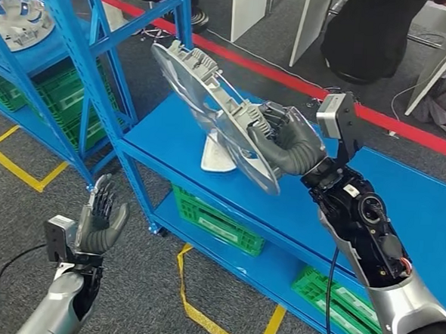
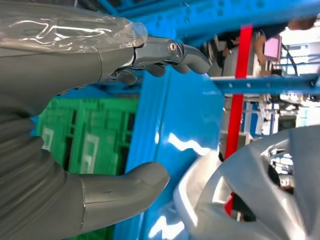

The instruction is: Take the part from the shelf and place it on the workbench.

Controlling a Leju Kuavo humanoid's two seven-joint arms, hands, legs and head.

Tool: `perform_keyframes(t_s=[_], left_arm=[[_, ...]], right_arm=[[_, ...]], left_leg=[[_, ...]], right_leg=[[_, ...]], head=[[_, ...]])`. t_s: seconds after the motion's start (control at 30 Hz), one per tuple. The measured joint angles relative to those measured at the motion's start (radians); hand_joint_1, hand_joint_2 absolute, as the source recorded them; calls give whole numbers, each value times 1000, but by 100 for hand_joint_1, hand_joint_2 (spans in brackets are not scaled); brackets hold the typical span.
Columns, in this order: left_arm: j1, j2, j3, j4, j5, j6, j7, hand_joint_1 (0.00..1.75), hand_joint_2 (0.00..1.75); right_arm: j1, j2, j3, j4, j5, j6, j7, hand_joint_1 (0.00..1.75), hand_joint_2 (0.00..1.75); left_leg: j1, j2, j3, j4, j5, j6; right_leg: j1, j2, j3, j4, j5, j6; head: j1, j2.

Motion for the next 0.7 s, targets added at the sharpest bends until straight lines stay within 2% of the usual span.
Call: perform_keyframes(t_s=[0.07,0.1,0.17,0.2,0.23,0.27,0.3,0.33,0.37,0.4,0.43,0.47,0.5,0.53,0.6,0.63,0.67,0.7], left_arm=[[0,0,0,-1,2,0,0,0,175],[-1,0,0,-1,4,0,0,0,175],[-1,-1,0,-1,7,0,0,0,175],[-1,-1,0,-1,8,0,0,0,175],[0,-1,0,-1,10,0,0,0,175],[1,-1,0,-1,11,1,0,0,175],[1,-1,0,-1,12,1,0,0,175],[1,-1,0,-1,14,1,0,0,175],[1,-1,0,-1,15,2,0,0,175],[0,-1,0,-1,15,2,0,0,175],[-1,-1,0,-1,16,3,0,0,175],[-1,-1,0,-1,16,3,0,0,175],[0,0,0,-1,16,5,0,0,175],[0,0,0,-1,16,7,0,0,175],[-1,1,0,-1,17,11,0,0,175],[-1,1,0,-1,17,12,0,0,175],[0,1,0,-1,17,12,0,0,175],[2,1,0,-1,17,12,0,0,175]], right_arm=[[0,1,1,0,0,3,0,175,175],[0,1,1,0,0,5,0,175,175],[1,1,0,0,-1,8,0,175,175],[3,1,0,1,-1,9,0,175,175],[4,1,1,1,-1,10,0,175,175],[5,1,1,2,-1,11,0,175,175],[5,1,1,2,-1,11,0,175,175],[5,1,1,3,-1,11,0,175,175],[5,1,1,4,-1,11,0,175,175],[4,1,1,4,-1,11,0,175,175],[3,1,1,5,-1,11,0,175,175],[3,2,1,5,-2,11,0,175,175],[2,2,2,5,-2,11,0,175,175],[2,4,3,5,-2,11,0,175,175],[1,7,4,5,-2,11,0,175,175],[0,7,4,6,-2,11,0,175,175],[1,8,4,6,-2,11,0,175,175],[2,9,5,6,-2,11,0,175,175]], left_leg=[[4,-14,8,-5,0,12],[7,-21,12,-8,0,17],[5,-37,16,-7,-2,24],[4,-46,17,-7,-3,25],[3,-56,18,-7,-4,25],[2,-67,20,-6,-4,25],[2,-78,23,-5,-5,24],[2,-88,25,-4,-7,23],[1,-97,26,-3,-8,20],[1,-106,23,-1,-8,16],[2,-114,18,0,-7,11],[2,-122,12,0,-3,5],[4,-131,8,1,-1,0],[3,-126,4,5,-4,-5],[1,-85,-30,73,-42,-15],[1,-57,-62,137,-73,-20],[3,-40,-101,213,-104,-24],[5,-32,-135,274,-124,-27]], right_leg=[[-5,18,-11,32,-27,7],[-5,35,-33,83,-56,8],[-2,61,-104,234,-119,6],[0,66,-137,295,-135,6],[1,69,-154,320,-131,4],[1,70,-152,302,-106,2],[1,74,-132,246,-66,-2],[1,85,-101,168,-24,-6],[0,102,-72,100,6,-9],[-1,116,-49,47,22,-11],[0,127,-36,20,24,-13],[0,129,-30,13,21,-14],[-2,121,-25,7,22,-16],[-3,112,-22,4,25,-20],[-7,92,-15,-3,27,-30],[-5,83,-14,-3,27,-33],[-4,73,-14,-3,26,-36],[-3,64,-14,-3,26,-37]], head=[[4,0],[9,0],[21,0],[26,0],[29,0],[32,0],[35,0],[38,0],[41,0],[43,0],[44,0],[43,0],[41,0],[39,0],[26,0],[19,0],[12,0],[9,0]])
